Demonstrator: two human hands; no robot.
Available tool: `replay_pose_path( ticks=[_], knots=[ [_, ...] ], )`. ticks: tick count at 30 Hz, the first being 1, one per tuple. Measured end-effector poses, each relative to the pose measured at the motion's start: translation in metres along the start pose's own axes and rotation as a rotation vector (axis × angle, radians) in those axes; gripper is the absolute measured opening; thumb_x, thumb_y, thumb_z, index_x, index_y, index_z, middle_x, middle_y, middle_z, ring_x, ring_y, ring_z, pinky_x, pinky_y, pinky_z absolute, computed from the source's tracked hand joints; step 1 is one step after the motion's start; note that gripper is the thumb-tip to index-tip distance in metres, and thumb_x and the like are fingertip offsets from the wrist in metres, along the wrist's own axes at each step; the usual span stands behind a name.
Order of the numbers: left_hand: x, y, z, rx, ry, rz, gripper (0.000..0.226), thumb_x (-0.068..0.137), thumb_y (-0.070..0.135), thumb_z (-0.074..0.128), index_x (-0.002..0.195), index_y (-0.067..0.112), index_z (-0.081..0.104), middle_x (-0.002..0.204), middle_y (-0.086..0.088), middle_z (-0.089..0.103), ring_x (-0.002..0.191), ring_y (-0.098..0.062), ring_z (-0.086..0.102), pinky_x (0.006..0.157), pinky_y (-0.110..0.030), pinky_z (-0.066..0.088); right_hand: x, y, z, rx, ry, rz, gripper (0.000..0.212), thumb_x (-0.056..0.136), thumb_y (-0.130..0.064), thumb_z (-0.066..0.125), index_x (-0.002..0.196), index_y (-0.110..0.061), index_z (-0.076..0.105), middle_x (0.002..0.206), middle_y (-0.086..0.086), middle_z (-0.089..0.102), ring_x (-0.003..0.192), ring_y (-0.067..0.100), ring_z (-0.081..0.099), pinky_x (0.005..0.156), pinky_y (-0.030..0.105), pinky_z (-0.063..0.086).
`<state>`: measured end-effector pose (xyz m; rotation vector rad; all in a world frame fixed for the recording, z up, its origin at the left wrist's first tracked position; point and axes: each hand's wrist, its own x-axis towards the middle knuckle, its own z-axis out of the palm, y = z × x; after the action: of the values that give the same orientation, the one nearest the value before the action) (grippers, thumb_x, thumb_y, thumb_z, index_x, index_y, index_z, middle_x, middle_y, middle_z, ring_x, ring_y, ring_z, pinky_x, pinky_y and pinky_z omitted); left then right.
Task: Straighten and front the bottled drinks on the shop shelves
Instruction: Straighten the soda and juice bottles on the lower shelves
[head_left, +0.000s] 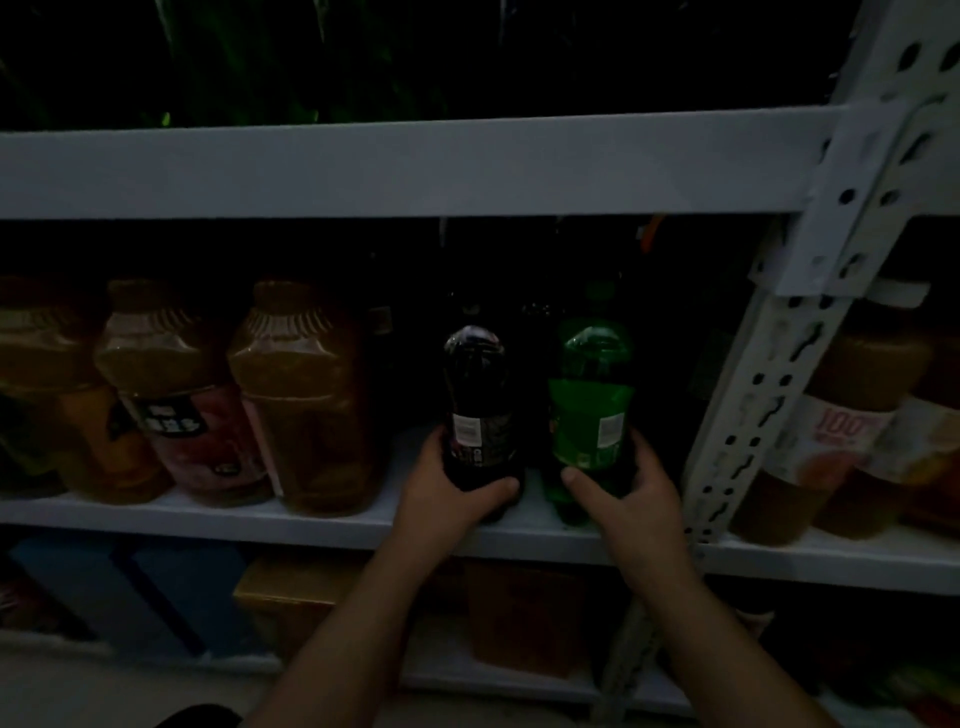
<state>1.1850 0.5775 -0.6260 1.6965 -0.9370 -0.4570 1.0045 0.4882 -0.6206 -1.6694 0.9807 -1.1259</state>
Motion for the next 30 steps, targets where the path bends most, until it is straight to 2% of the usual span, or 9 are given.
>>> replay_pose_path(
  ticks=[4, 8, 12, 17, 20, 22, 24, 27, 30],
  knots=[
    [0.007, 0.001, -0.016, -0.036, -0.191, -0.002, 0.077, 0.052, 0.049, 0.082, 0.119, 0.043, 0.045, 0.117, 0.024, 0.058, 0.109, 0.005, 0.057, 0.091, -0.017, 0.047, -0.003, -0.004, 0.001, -0.030, -0.087, -0.010, 0.071, 0.072, -0.038, 0.076, 0.128, -0.052, 0.035, 0.112, -0.031, 0.049, 0.112, 0.003, 0.050, 0.086, 0.016, 0.039],
    [0.000, -0.002, -0.009, -0.123, -0.171, 0.005, 0.080, 0.058, 0.048, 0.069, 0.130, 0.047, 0.033, 0.115, 0.034, 0.051, 0.106, 0.020, 0.048, 0.082, -0.002, 0.041, -0.008, -0.004, 0.016, -0.249, 0.046, 0.004, 0.109, 0.049, -0.072, 0.071, 0.141, -0.039, 0.022, 0.135, -0.014, 0.027, 0.120, 0.008, 0.035, 0.098, 0.031, 0.035],
    [-0.003, -0.005, -0.009, -0.086, -0.113, 0.019, 0.067, 0.063, 0.045, 0.076, 0.118, 0.052, 0.038, 0.109, 0.037, 0.054, 0.106, 0.016, 0.051, 0.081, -0.004, 0.042, -0.005, 0.001, 0.019, -0.252, 0.138, -0.012, 0.100, 0.054, -0.049, 0.084, 0.138, -0.031, 0.034, 0.125, -0.008, 0.037, 0.108, 0.001, 0.036, 0.091, 0.027, 0.033],
    [-0.010, 0.004, 0.001, 0.076, 0.121, 0.010, 0.094, 0.044, 0.066, 0.074, 0.127, 0.039, 0.039, 0.113, 0.022, 0.045, 0.105, 0.001, 0.046, 0.086, -0.022, 0.040, -0.001, 0.009, 0.001, -0.063, 0.003, 0.056, 0.090, 0.062, -0.037, 0.083, 0.137, -0.043, 0.033, 0.107, -0.035, 0.045, 0.111, 0.005, 0.050, 0.083, 0.018, 0.039],
    [-0.012, 0.011, 0.011, 0.216, 0.228, 0.011, 0.100, 0.042, 0.074, 0.067, 0.128, 0.029, 0.039, 0.108, 0.016, 0.032, 0.103, -0.005, 0.041, 0.085, -0.024, 0.036, -0.003, 0.003, 0.002, -0.114, -0.049, 0.012, 0.084, 0.062, -0.047, 0.082, 0.126, -0.062, 0.030, 0.114, -0.030, 0.045, 0.115, 0.001, 0.047, 0.082, 0.008, 0.035],
    [-0.013, 0.007, 0.012, 0.190, 0.180, 0.061, 0.102, 0.051, 0.071, 0.066, 0.136, 0.028, 0.031, 0.113, 0.016, 0.026, 0.108, -0.003, 0.034, 0.090, -0.024, 0.032, -0.006, 0.000, 0.010, -0.199, -0.001, -0.021, 0.100, 0.050, -0.065, 0.080, 0.133, -0.058, 0.026, 0.132, -0.019, 0.032, 0.117, -0.001, 0.035, 0.092, 0.016, 0.032],
    [-0.013, 0.001, 0.009, 0.070, 0.035, 0.110, 0.094, 0.063, 0.058, 0.065, 0.143, 0.034, 0.022, 0.124, 0.017, 0.031, 0.117, -0.002, 0.036, 0.092, -0.019, 0.031, -0.006, 0.000, 0.016, -0.257, 0.088, -0.003, 0.108, 0.049, -0.060, 0.082, 0.140, -0.041, 0.027, 0.140, -0.009, 0.027, 0.122, 0.008, 0.035, 0.095, 0.025, 0.031],
    [-0.012, -0.003, -0.001, -0.026, -0.108, 0.126, 0.086, 0.063, 0.047, 0.068, 0.135, 0.056, 0.022, 0.122, 0.036, 0.041, 0.116, 0.013, 0.042, 0.083, 0.000, 0.032, -0.006, 0.002, 0.018, -0.262, 0.159, -0.012, 0.098, 0.057, -0.042, 0.086, 0.139, -0.032, 0.034, 0.134, -0.004, 0.038, 0.115, 0.007, 0.038, 0.093, 0.027, 0.033],
    [-0.011, -0.004, -0.003, 0.080, -0.006, 0.148, 0.082, 0.052, 0.061, 0.072, 0.126, 0.051, 0.037, 0.115, 0.031, 0.045, 0.111, 0.009, 0.046, 0.086, -0.011, 0.038, -0.006, 0.004, 0.015, -0.198, 0.145, -0.018, 0.084, 0.060, -0.038, 0.086, 0.131, -0.037, 0.041, 0.115, -0.016, 0.046, 0.101, 0.000, 0.045, 0.085, 0.022, 0.037]
  ],
)
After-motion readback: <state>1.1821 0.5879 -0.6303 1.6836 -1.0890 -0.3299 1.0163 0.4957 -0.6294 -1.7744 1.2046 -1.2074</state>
